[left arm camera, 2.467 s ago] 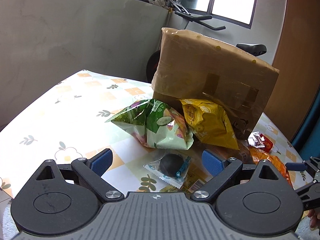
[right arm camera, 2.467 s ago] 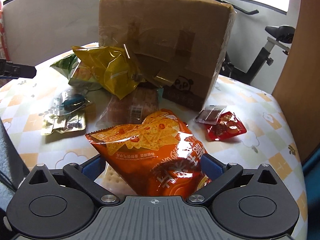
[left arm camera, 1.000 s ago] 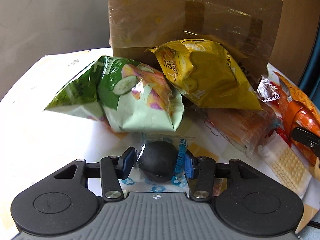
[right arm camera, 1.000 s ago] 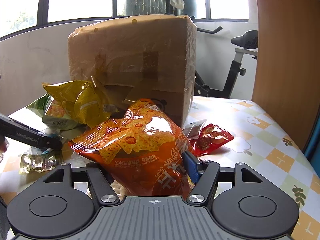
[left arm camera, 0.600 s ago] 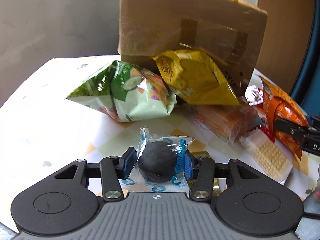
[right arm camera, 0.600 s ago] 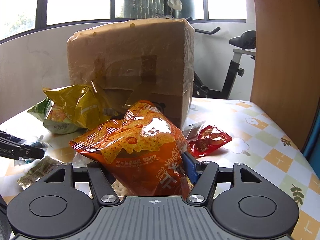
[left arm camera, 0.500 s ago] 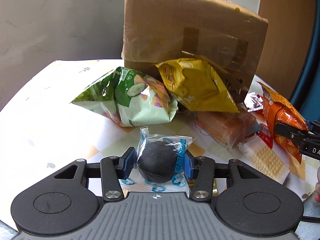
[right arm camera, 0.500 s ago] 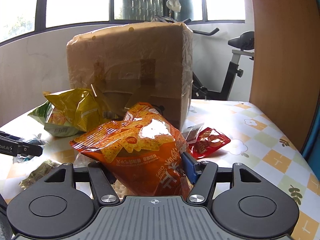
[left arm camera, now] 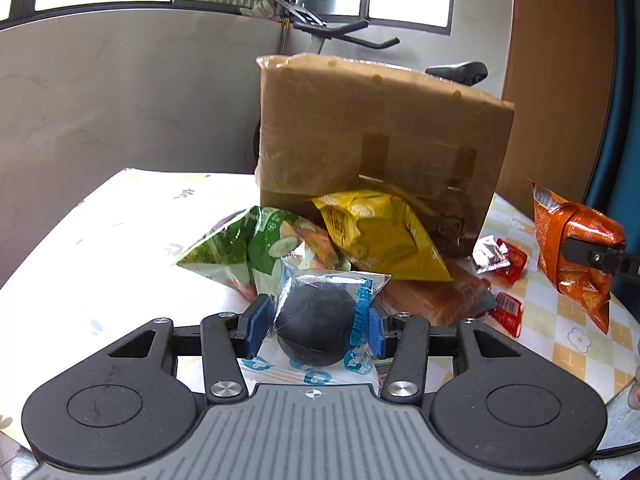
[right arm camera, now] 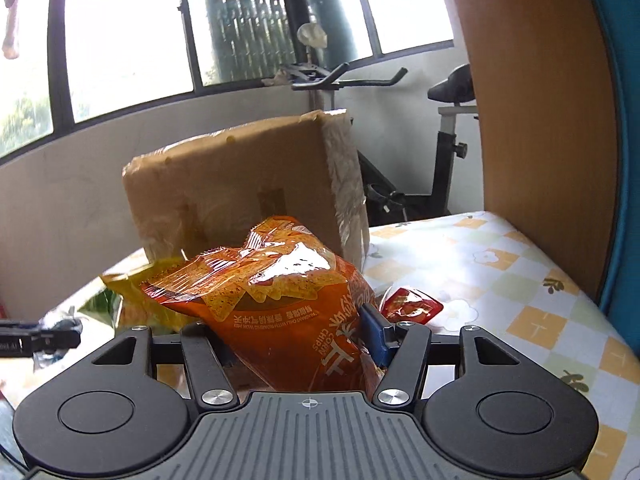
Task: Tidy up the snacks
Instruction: 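Carry both held snacks over the box and release them inside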
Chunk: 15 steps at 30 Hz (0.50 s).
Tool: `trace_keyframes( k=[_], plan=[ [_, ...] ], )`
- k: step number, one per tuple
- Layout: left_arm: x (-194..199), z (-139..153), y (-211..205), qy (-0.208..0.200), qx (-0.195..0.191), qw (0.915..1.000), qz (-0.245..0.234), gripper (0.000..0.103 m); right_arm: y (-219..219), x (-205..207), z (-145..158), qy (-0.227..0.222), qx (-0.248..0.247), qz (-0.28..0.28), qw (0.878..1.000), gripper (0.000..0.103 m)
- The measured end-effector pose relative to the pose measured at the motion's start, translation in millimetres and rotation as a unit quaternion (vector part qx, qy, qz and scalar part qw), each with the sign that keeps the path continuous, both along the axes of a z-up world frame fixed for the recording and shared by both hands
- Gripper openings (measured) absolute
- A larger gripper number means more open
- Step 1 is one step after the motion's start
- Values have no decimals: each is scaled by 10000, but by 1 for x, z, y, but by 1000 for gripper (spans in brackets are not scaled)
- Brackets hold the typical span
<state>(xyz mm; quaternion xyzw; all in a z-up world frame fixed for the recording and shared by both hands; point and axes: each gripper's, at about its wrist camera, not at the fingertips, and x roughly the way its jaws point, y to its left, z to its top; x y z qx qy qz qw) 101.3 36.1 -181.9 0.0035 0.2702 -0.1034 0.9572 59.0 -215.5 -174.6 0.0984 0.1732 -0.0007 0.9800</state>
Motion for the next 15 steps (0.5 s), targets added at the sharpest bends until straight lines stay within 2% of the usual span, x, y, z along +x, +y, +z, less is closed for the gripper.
trace_keyframes(
  k=[4, 8, 15],
  plan=[
    [-1, 13, 5, -152, -81, 9998, 100, 52, -11, -5, 16, -111, 411, -105, 9990, 54],
    [-2, 34, 12, -382, -233, 9988, 190, 52, -14, -8, 38, -330, 383, -55, 9987, 54],
    [4, 84, 20, -1012, -261, 9943, 226, 52, -21, 2, 85, -793, 458, 99, 9957, 54]
  ],
)
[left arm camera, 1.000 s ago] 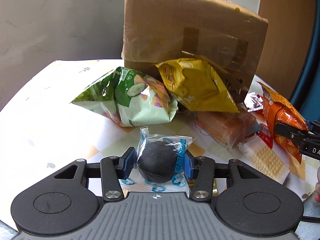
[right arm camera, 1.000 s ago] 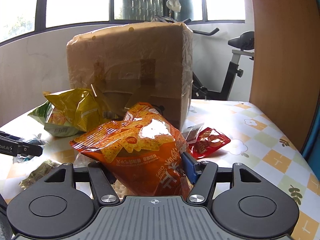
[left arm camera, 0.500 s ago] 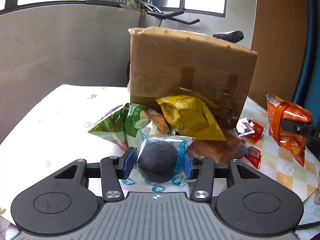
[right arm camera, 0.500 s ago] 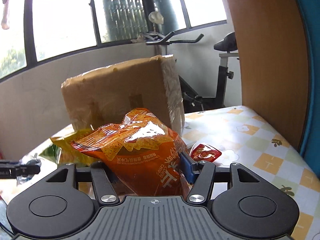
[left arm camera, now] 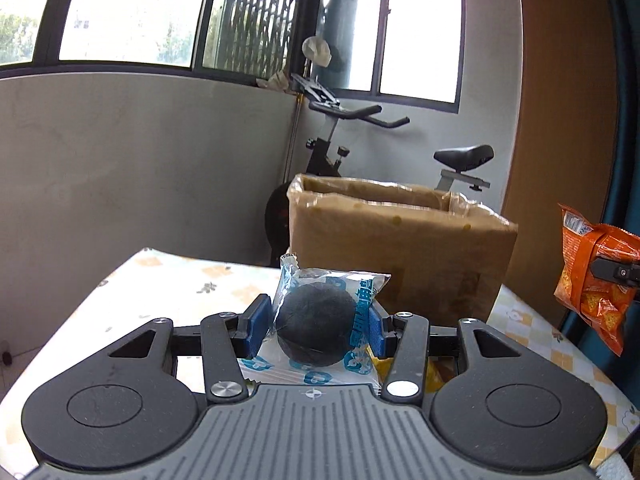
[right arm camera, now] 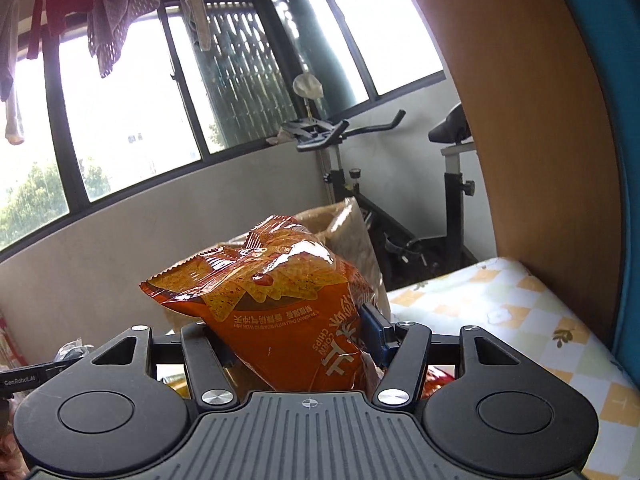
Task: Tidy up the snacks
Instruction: 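Carry both held snacks over the box and release them inside, then move both grippers back toward the remaining snack pile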
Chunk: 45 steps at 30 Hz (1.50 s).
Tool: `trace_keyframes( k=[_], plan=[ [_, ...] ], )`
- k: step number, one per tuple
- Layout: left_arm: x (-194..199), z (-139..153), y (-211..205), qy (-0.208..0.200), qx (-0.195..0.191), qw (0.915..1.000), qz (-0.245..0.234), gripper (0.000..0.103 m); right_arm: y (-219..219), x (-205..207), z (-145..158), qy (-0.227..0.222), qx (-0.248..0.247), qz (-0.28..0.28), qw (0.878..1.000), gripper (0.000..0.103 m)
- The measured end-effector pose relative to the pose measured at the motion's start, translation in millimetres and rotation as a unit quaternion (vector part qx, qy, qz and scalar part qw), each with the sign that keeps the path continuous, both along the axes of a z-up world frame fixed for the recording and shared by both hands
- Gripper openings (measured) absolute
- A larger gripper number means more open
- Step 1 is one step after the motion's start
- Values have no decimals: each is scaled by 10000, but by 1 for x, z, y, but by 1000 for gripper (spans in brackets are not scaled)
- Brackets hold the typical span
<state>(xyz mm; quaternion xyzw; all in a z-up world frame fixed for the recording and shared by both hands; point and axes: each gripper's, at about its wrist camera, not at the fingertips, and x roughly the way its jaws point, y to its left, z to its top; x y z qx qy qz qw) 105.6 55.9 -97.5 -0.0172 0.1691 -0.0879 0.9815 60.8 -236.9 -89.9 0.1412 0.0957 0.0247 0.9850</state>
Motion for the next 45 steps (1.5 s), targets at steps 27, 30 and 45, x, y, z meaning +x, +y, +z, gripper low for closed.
trace_keyframes(
  k=[27, 30, 45],
  plan=[
    [242, 60, -81, 383, 285, 9982, -360, 52, 0, 253, 47, 456, 889, 380, 9943, 55],
    [249, 49, -80, 496, 489, 9971, -319, 52, 5, 261, 34, 683, 819, 324, 9938, 55],
    [221, 58, -59, 366, 530, 9979, -112, 75, 21, 240, 41, 766, 268, 325, 9962, 70]
  ],
)
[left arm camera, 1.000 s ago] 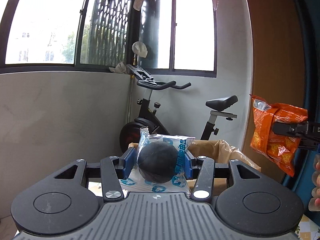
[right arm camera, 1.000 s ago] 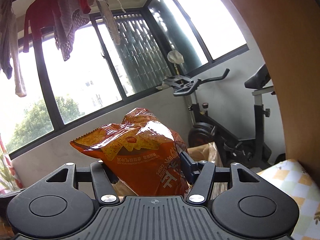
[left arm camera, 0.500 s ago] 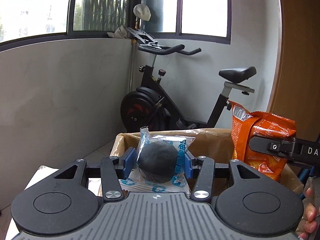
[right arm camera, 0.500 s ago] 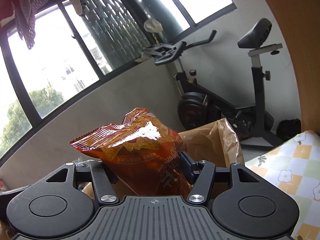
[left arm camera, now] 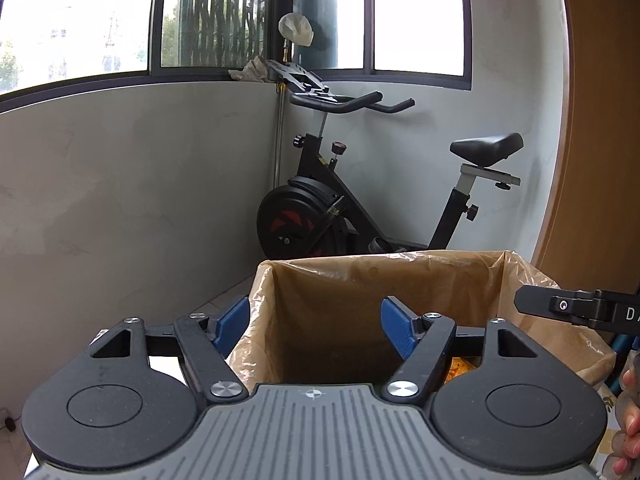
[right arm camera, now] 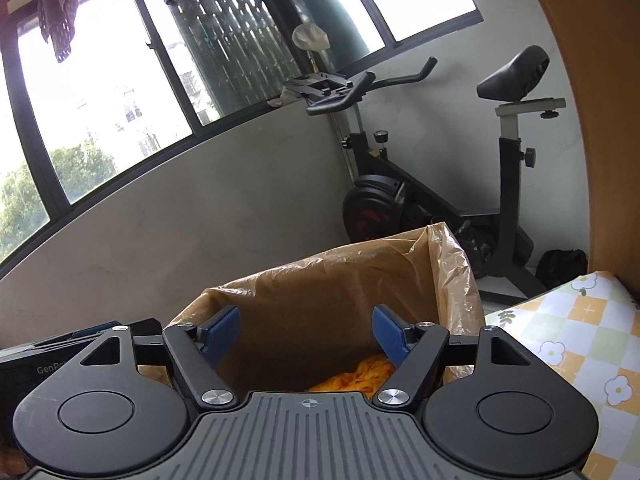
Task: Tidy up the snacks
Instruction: 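Move both grippers back toward the remaining snack pile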
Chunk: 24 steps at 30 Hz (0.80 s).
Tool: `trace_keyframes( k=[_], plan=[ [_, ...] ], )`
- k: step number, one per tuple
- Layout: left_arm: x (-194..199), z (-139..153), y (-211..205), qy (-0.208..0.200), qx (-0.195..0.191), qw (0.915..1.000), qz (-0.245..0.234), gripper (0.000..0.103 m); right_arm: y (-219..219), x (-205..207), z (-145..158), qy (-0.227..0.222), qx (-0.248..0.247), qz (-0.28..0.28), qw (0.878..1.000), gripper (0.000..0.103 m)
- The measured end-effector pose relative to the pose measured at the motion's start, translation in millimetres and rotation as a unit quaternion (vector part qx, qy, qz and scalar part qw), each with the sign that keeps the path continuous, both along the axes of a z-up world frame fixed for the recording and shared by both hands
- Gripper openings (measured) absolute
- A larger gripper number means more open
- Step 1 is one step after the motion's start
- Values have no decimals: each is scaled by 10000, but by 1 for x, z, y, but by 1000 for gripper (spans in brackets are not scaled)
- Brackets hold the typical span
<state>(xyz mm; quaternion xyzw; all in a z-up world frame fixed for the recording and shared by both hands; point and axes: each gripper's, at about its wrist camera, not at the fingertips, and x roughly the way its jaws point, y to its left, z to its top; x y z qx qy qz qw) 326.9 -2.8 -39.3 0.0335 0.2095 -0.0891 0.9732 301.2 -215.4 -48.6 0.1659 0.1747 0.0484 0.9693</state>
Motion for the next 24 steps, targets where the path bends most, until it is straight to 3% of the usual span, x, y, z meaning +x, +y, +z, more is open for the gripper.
trace_keyframes(
  k=[6, 12, 17, 24],
  plan=[
    [-34, 11, 20, -42, -120, 9999, 109, 75, -4, -39, 11, -131, -423, 111, 9990, 71],
    [-94, 8, 37, -335, 21, 9993, 179, 75, -17, -78, 9, -234, -475, 76, 9986, 72],
    [-140, -16, 41, -162, -79, 9997, 135, 75, -23, -111, -8, -303, -551, -104, 9980, 72],
    [-176, -76, 30, 359, -417, 9984, -147, 75, -11, -149, -55, -169, -824, -261, 9961, 72]
  ],
)
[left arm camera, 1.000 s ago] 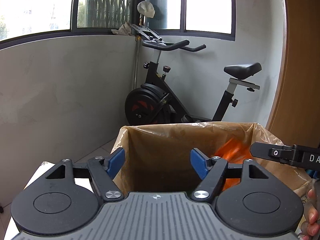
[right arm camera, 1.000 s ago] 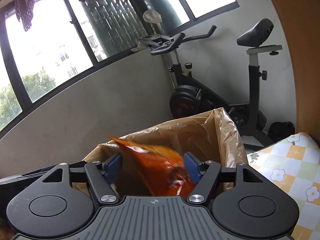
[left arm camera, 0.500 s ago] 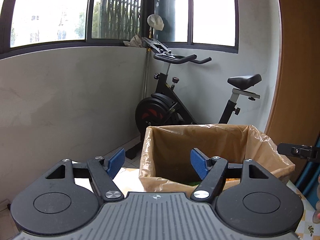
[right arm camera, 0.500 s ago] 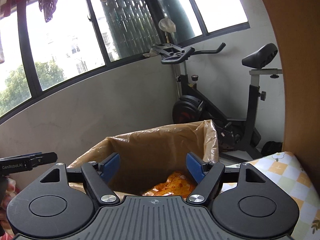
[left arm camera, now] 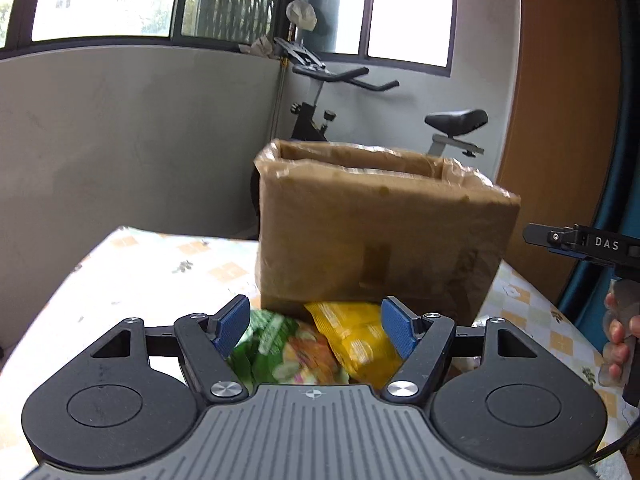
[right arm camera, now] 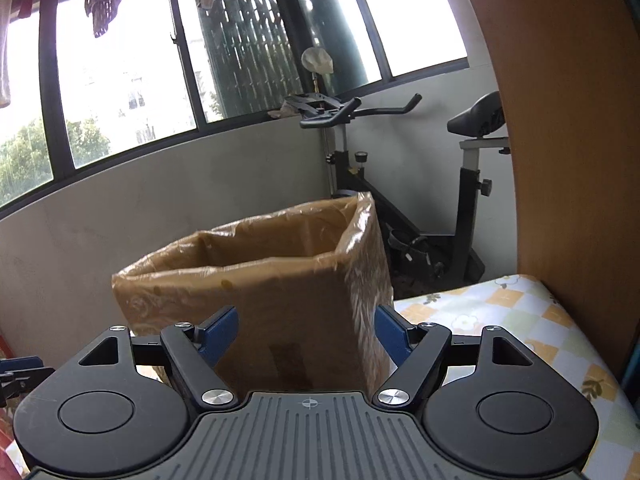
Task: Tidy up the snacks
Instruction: 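Move both grippers back toward the remaining snack pile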
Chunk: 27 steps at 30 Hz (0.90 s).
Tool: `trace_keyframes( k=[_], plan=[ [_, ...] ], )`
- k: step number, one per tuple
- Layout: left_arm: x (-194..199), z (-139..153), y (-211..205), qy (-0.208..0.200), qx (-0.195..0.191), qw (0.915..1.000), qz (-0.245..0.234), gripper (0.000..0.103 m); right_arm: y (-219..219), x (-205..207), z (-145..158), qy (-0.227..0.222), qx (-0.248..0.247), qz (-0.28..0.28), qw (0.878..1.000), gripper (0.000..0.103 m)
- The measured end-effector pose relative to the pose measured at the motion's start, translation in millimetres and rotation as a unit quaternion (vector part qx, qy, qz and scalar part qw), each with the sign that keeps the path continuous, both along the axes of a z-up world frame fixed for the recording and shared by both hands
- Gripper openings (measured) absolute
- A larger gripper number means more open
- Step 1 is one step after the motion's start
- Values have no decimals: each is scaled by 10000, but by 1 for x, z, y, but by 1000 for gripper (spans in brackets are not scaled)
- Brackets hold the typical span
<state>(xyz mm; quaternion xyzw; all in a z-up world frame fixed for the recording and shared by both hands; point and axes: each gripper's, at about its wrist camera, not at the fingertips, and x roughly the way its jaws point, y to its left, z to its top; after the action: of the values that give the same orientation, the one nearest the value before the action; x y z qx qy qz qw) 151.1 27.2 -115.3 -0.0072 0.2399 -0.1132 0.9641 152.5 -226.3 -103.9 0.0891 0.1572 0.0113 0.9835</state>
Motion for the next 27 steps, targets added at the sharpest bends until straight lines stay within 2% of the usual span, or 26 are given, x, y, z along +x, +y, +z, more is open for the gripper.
trace_keyframes(
  k=[5, 12, 19, 27],
  plan=[
    [-5, -42, -17, 444, 266, 9986, -127, 74, 15, -24, -35, 285, -131, -81, 9995, 72],
    [-20, -87, -26, 1019, 260, 9941, -285, 74, 37, -50, -77, 788, -316, -31, 9964, 70],
    [-21, -105, -25, 1353, 216, 9899, -373, 74, 57, -61, -107, 1357, -359, 205, 9899, 66],
    [-18, -123, -34, 1766, 317, 9823, -544, 74, 61, -58, -114, 1552, -440, 250, 9866, 65]
  ],
)
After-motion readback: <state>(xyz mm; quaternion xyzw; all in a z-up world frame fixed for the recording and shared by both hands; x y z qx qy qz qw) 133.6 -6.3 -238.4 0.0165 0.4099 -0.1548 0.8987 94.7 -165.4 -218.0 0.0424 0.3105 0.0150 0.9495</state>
